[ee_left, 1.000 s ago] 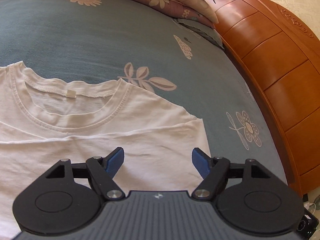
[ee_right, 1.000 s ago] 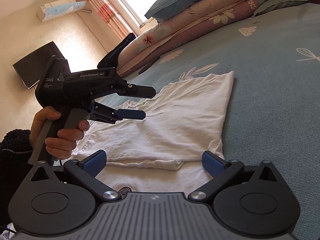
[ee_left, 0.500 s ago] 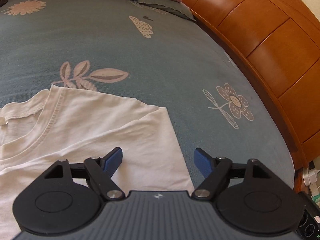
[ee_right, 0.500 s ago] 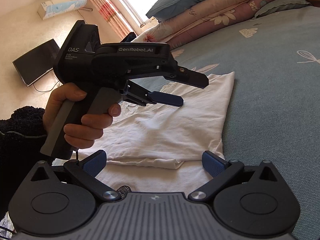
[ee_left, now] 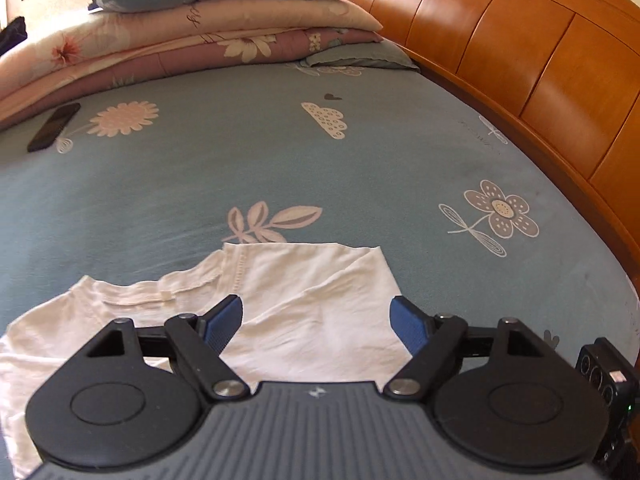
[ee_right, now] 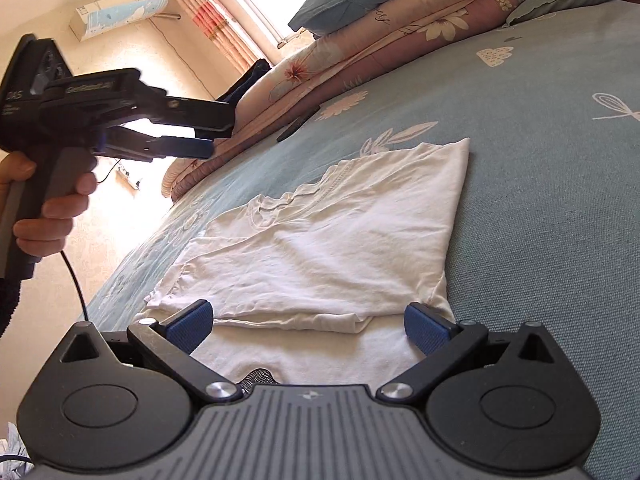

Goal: Fold clothes

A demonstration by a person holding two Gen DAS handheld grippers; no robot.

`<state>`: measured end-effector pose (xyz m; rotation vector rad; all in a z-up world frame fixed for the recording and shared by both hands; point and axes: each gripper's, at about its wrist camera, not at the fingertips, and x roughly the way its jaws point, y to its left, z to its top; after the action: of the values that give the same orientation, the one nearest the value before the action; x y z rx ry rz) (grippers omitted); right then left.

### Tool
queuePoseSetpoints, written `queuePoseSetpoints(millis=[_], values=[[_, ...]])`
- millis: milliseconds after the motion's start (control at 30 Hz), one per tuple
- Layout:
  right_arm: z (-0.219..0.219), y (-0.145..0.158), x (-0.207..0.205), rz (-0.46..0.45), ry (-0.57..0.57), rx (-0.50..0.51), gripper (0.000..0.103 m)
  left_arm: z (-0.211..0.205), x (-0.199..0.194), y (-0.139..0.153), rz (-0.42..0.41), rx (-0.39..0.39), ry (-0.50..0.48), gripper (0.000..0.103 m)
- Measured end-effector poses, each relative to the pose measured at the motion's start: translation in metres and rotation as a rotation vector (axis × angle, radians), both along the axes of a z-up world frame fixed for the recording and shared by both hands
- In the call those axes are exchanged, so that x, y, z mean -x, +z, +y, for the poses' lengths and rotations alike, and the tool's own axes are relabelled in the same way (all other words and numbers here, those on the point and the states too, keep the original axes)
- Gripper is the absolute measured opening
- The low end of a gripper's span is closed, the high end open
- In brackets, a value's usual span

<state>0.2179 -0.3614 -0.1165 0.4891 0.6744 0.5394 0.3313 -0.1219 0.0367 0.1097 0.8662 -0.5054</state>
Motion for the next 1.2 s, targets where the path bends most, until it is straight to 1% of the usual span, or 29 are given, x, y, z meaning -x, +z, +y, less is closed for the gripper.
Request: queuePoseSetpoints(millis=[67,100,133,167,233,300,333,467,533,567,633,733,800,833,900,933,1000,1067,1133,1200], values=[[-0.004,0.006,0.007,0.0,-0.006,-0.015,0.103,0.033,0.026,0.033,-0.053,-0.036,0.028,0.082],[-0.006,0.012,0.013,-0.02,-0.014,-0.025,0.103,0.049,0.039,0.048,-0.072,-0.05,0.04,0.085],[-0.008,0.018,0.019,-0.041,-0.032,-0.027,0.103,0.065,0.053,0.062,-0.092,-0.068,0.053,0.092],[-0.009,0.024,0.023,-0.047,-0.062,-0.026,0.103,0.083,0.068,0.074,-0.112,-0.106,0.071,0.097],[-0.013,0.043,0.034,-0.035,-0.144,-0.025,0.103,0.108,0.095,0.085,-0.148,-0.193,0.123,0.099],[-0.015,0.059,0.052,-0.045,-0.16,-0.044,0.103,0.128,0.118,0.083,-0.166,-0.214,0.129,0.099],[-0.013,0.065,0.061,-0.047,-0.147,-0.043,0.103,0.138,0.126,0.078,-0.164,-0.204,0.127,0.099],[0.005,0.077,0.092,-0.037,-0.104,-0.003,0.103,0.165,0.151,0.029,-0.119,-0.153,0.143,0.099],[0.019,0.068,0.098,0.014,-0.103,0.019,0.103,0.17,0.16,-0.009,-0.072,-0.144,0.155,0.099],[0.025,0.063,0.101,0.04,-0.103,0.031,0.103,0.17,0.162,-0.023,-0.05,-0.138,0.156,0.099],[0.04,0.044,0.104,0.104,-0.114,0.067,0.103,0.169,0.169,-0.055,-0.004,-0.125,0.174,0.099],[0.05,0.026,0.118,0.161,-0.152,0.117,0.103,0.165,0.183,-0.09,0.036,-0.122,0.2,0.099],[0.048,0.022,0.132,0.16,-0.15,0.081,0.103,0.163,0.2,-0.103,0.027,-0.117,0.208,0.099],[0.047,0.019,0.138,0.161,-0.138,0.066,0.103,0.163,0.206,-0.111,0.032,-0.097,0.208,0.099],[0.043,0.012,0.144,0.176,-0.134,0.081,0.103,0.165,0.208,-0.123,0.071,-0.066,0.221,0.099],[0.039,0.009,0.147,0.165,-0.133,0.073,0.103,0.166,0.208,-0.128,0.084,-0.053,0.229,0.099],[0.026,0.005,0.157,0.152,-0.155,0.036,0.103,0.168,0.211,-0.131,0.052,-0.036,0.251,0.101],[0.014,0.006,0.166,0.154,-0.187,0.008,0.103,0.173,0.21,-0.13,0.058,0.001,0.279,0.101],[0.006,0.009,0.174,0.169,-0.219,0.004,0.103,0.181,0.21,-0.13,0.067,0.058,0.298,0.102],[0.005,0.017,0.181,0.157,-0.243,0.019,0.103,0.184,0.21,-0.13,0.072,0.085,0.306,0.102]])
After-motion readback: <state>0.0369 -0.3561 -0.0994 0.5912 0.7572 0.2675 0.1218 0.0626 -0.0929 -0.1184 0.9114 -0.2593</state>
